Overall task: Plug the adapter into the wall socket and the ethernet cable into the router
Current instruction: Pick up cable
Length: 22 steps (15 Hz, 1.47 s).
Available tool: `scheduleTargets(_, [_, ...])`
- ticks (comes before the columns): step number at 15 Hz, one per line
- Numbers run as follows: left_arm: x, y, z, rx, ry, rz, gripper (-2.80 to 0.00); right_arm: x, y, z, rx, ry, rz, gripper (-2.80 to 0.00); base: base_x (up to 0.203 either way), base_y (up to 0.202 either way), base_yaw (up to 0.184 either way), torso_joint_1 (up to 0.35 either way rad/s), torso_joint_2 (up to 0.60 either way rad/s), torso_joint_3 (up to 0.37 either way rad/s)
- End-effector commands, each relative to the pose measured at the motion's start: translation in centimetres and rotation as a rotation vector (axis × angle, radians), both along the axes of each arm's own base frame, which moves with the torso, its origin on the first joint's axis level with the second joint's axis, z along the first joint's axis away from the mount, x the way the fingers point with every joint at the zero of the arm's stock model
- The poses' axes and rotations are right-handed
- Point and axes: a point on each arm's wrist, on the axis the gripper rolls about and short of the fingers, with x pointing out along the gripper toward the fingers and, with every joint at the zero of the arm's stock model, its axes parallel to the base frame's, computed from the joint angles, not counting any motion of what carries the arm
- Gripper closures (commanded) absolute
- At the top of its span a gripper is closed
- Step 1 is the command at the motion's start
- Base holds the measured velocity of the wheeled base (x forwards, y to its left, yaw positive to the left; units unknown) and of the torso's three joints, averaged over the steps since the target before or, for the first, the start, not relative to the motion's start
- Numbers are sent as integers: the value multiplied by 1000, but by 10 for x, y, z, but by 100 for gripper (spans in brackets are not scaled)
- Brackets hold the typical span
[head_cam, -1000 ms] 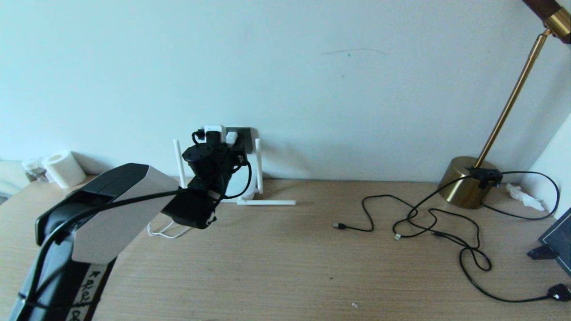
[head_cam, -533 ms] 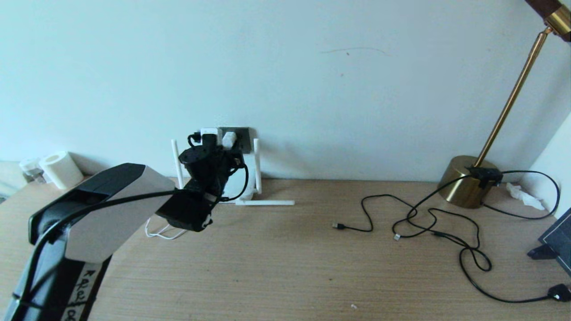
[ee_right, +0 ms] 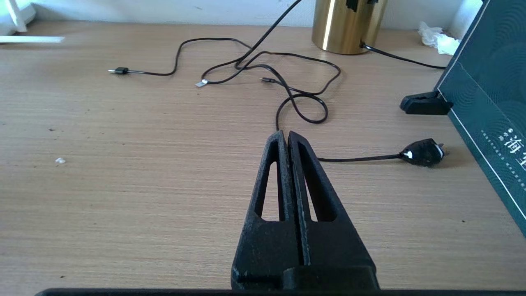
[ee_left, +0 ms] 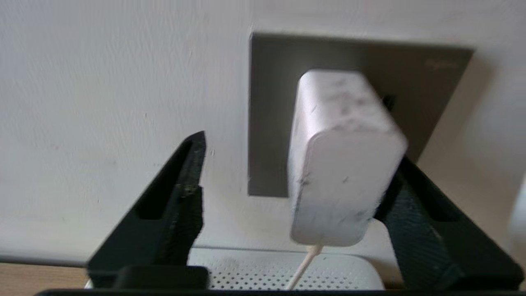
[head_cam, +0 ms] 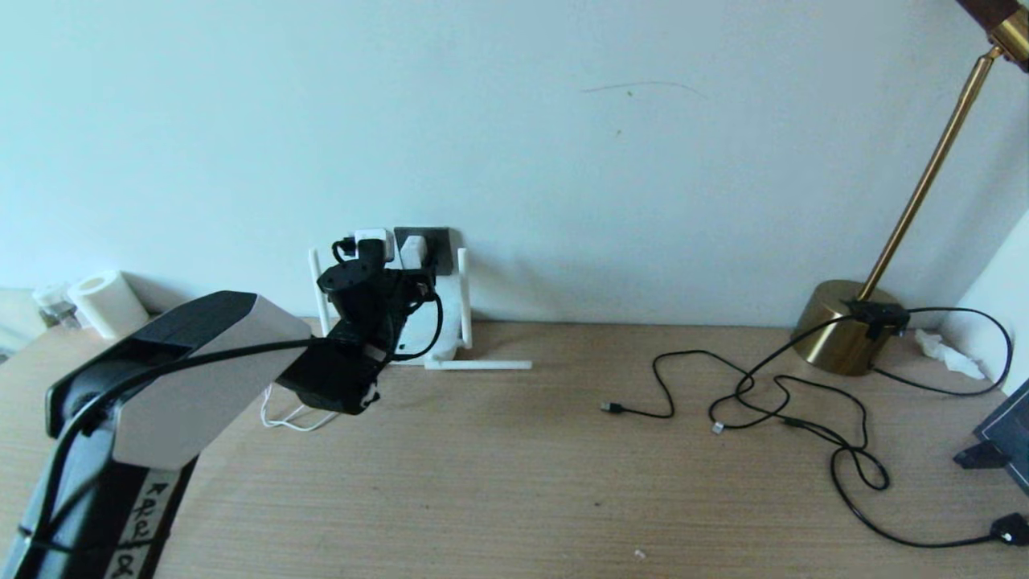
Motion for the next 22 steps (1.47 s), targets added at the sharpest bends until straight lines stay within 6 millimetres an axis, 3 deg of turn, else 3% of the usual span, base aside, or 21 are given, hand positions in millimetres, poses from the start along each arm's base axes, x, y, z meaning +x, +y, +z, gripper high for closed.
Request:
scheduleTargets(1, [-8,-6,15,-8,-30,-18,-280,0,0,0,0,1,0,0,0,0,0,0,0,0])
scheduleTargets(6, [-35,-26,33,-12,-27,-74,-280,0,0,0,0,1,0,0,0,0,0,0,0,0])
scheduleTargets(10, [-58,-13,33,53,27,-22,-280,0,0,0,0,1,0,0,0,0,0,0,0,0])
scheduleTargets(13, [-94,-3,55,56,23,-22,-280,0,0,0,0,1,0,0,0,0,0,0,0,0])
scheduleTargets(16, [-158,-4,98,85,-13,-112,-280,0,0,0,0,1,0,0,0,0,0,0,0,0])
scheduleTargets(19, [-245,12,138,231,86,-270,-280,0,0,0,0,1,0,0,0,0,0,0,0,0])
scheduleTargets(22, [-328,29,99,565,642,-501,-280,0,0,0,0,1,0,0,0,0,0,0,0,0])
